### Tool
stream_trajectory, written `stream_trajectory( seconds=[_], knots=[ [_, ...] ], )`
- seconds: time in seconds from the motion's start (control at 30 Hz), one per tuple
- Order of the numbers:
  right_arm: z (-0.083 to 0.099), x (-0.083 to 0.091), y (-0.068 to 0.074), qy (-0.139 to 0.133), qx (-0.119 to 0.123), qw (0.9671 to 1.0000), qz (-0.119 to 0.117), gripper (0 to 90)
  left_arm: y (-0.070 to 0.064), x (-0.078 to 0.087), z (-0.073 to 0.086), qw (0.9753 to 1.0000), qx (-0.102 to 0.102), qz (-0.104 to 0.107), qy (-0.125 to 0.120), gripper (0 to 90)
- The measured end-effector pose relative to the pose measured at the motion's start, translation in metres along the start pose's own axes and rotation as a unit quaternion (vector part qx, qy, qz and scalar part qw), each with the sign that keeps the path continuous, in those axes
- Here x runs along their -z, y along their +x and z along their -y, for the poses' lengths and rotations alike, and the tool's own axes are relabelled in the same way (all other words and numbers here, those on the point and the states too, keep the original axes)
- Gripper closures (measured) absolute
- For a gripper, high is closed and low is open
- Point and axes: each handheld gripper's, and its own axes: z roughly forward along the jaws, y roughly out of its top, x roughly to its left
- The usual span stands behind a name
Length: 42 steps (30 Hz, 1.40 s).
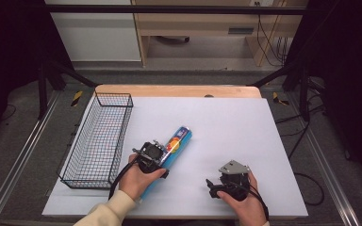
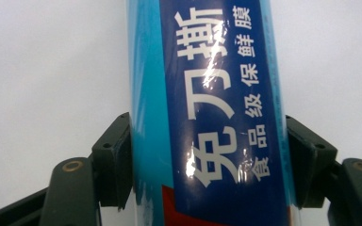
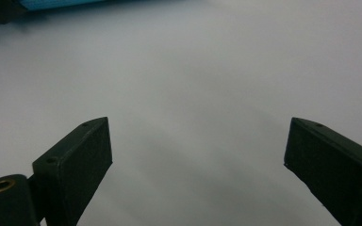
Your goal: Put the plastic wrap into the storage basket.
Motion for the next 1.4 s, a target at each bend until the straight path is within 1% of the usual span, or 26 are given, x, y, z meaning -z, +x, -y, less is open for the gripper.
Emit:
stream_trajectory(
  seconds=[0.17, 0.27, 0.47, 0.53, 0.6, 0.73, 0.83, 0.97, 1.0, 1.03, 1.07, 1.2, 1.37, 1.4],
  knots=[
    [0.000, 0.000, 0.000, 0.001, 0.002, 1.0000, 0.001, 8.6, -0.002, 0.002, -0.001, 1.0000, 0.001, 0.003, -0.007, 30.7],
    [0.000, 0.000, 0.000, 0.000, 0.000, 1.0000, 0.001, 8.5, -0.002, 0.006, -0.002, 0.9999, 0.002, 0.004, -0.015, 30.7],
    [0.000, 0.000, 0.000, 0.000, 0.001, 1.0000, 0.001, 8.6, 0.001, 0.015, -0.003, 0.9996, 0.000, -0.001, -0.028, 30.8],
    [0.000, 0.000, 0.000, 0.000, 0.001, 1.0000, 0.001, 8.6, 0.001, 0.019, -0.003, 0.9994, 0.003, -0.002, -0.036, 30.8],
    [0.000, -0.001, 0.000, 0.001, 0.005, 1.0000, 0.002, 8.6, 0.002, 0.024, -0.004, 0.9992, 0.004, -0.003, -0.041, 30.9],
    [0.000, 0.000, 0.000, 0.000, 0.000, 1.0000, 0.001, 8.6, 0.004, 0.036, -0.005, 0.9985, 0.006, -0.006, -0.053, 30.9],
    [0.000, 0.000, 0.000, 0.002, 0.005, 1.0000, 0.003, 8.6, 0.005, 0.046, -0.006, 0.9980, 0.005, -0.008, -0.062, 31.0],
    [0.000, 0.000, 0.001, 0.001, 0.003, 1.0000, 0.002, 8.6, 0.006, 0.060, -0.007, 0.9972, 0.006, -0.012, -0.074, 31.0],
    [0.000, 0.000, 0.000, 0.002, 0.002, 1.0000, 0.002, 8.6, 0.006, 0.066, -0.007, 0.9968, 0.004, -0.015, -0.079, 31.1],
    [0.000, 0.000, 0.000, 0.002, 0.002, 1.0000, 0.002, 8.6, 0.006, 0.066, -0.007, 0.9968, 0.004, -0.015, -0.079, 31.1],
    [0.000, 0.000, 0.000, 0.002, 0.000, 1.0000, 0.001, 8.6, 0.007, 0.069, -0.007, 0.9965, 0.004, -0.016, -0.082, 31.1],
    [0.000, 0.000, 0.000, 0.001, 0.003, 1.0000, 0.003, 8.6, 0.007, 0.080, -0.005, 0.9956, 0.004, -0.018, -0.092, 31.1],
    [0.000, -0.001, 0.001, 0.003, 0.001, 1.0000, 0.002, 8.6, 0.010, 0.091, -0.004, 0.9950, 0.005, -0.021, -0.097, 31.2],
    [0.000, -0.001, 0.001, 0.002, 0.001, 1.0000, 0.002, 8.6, 0.011, 0.093, -0.004, 0.9948, 0.004, -0.024, -0.099, 31.2]
  ],
)
